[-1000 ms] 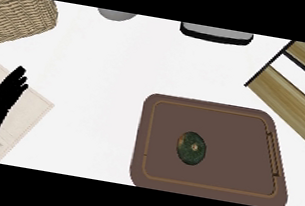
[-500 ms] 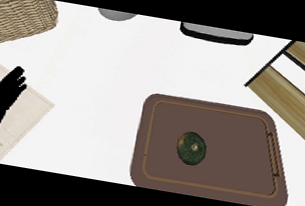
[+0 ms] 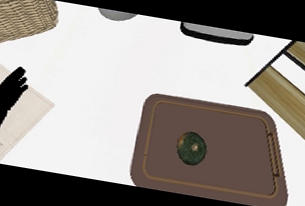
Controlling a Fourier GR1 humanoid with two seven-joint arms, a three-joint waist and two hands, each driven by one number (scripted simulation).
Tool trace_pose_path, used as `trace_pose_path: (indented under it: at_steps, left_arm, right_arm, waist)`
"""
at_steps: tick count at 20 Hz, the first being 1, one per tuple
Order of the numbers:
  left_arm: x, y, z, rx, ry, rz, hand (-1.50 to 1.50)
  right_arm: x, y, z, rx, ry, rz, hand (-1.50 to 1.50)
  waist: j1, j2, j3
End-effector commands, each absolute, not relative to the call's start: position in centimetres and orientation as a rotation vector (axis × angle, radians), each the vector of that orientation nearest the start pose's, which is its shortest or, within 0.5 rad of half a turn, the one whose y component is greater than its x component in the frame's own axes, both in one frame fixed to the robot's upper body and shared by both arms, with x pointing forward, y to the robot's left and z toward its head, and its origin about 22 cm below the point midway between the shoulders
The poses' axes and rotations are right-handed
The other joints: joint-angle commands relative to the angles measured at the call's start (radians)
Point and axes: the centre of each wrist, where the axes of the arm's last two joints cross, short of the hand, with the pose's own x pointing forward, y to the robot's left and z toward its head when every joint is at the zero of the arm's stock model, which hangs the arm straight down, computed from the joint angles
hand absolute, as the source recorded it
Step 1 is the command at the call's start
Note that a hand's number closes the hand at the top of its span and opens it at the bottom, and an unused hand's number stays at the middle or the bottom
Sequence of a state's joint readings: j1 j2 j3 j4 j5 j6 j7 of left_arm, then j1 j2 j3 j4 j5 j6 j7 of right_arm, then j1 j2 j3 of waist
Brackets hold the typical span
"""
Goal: Pick the lemon from the tray and place it in the tiered shelf
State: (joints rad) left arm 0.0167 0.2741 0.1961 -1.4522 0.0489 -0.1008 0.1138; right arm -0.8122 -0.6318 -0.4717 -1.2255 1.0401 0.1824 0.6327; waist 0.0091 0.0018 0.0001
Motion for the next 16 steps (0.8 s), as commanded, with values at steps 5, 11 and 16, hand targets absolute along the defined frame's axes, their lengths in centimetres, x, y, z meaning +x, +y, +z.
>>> trace_pose_path:
  at_steps: [5,11,16]
  left_arm:
    - [24.5,35.2,1.5,0.245,-1.319,-0.050,0.00]
    - [22.5,33.5,-1.3,0.254,-1.338,-0.036,0.00]
    - [23.3,35.3,-0.1,0.244,-1.326,-0.033,0.00]
  right_arm:
    - [35.1,-39.0,26.9,-1.412,-1.150,0.033,-1.50]
    - [34.3,-41.0,28.3,-1.236,-1.228,-0.166,-1.50]
    - [30.4,-41.7,31.1,-1.126,-1.355,-0.247,-1.50]
  waist:
    - [-0.007,-0.003,0.000]
    - [-0.004,-0.003,0.000]
    - [-0.021,-0.008,0.000]
